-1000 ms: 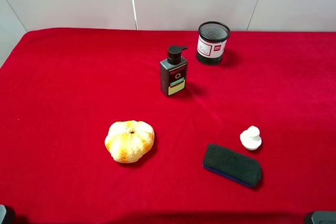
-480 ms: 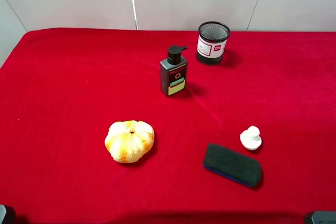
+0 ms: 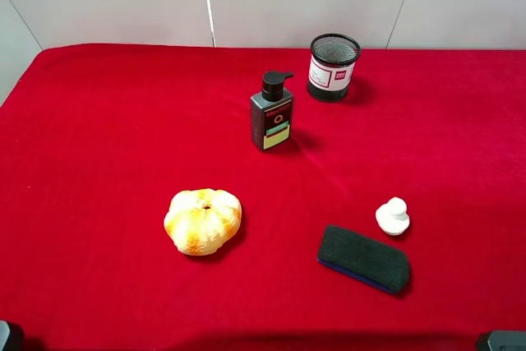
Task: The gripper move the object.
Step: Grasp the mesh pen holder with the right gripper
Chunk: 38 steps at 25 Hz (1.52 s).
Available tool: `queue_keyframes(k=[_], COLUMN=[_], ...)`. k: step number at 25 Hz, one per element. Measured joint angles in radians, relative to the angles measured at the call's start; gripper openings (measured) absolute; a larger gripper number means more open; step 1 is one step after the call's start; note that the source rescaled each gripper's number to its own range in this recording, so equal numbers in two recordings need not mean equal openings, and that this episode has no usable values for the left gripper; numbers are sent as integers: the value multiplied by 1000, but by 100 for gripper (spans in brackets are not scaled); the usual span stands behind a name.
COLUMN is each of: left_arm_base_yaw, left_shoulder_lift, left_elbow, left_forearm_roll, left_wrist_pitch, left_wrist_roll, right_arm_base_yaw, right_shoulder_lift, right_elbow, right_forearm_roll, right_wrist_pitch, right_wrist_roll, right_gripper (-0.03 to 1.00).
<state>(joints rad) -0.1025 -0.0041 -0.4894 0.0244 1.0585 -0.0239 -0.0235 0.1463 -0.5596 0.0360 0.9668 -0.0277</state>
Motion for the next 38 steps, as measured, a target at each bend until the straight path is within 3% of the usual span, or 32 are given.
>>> queue_keyframes(k=[5, 13, 32, 38], left_arm_base_yaw=[0, 0, 0, 0], left_shoulder_lift=[0, 0, 0, 0], left_elbow=[0, 0, 0, 0], left_forearm_roll=[0, 0, 0, 0], left_wrist_pitch=[0, 0, 0, 0], left_wrist_roll=[0, 0, 0, 0], right_arm_base_yaw=[0, 0, 0, 82], right_shoulder_lift=[160, 416, 963, 1078], right_elbow=[-67, -229, -632, -746], right_forearm_roll=[0, 0, 98, 84], right_wrist_pitch=[-62, -81, 34, 46], right_wrist_roll=[0, 0, -81, -83], right_gripper=[100, 100, 100, 100])
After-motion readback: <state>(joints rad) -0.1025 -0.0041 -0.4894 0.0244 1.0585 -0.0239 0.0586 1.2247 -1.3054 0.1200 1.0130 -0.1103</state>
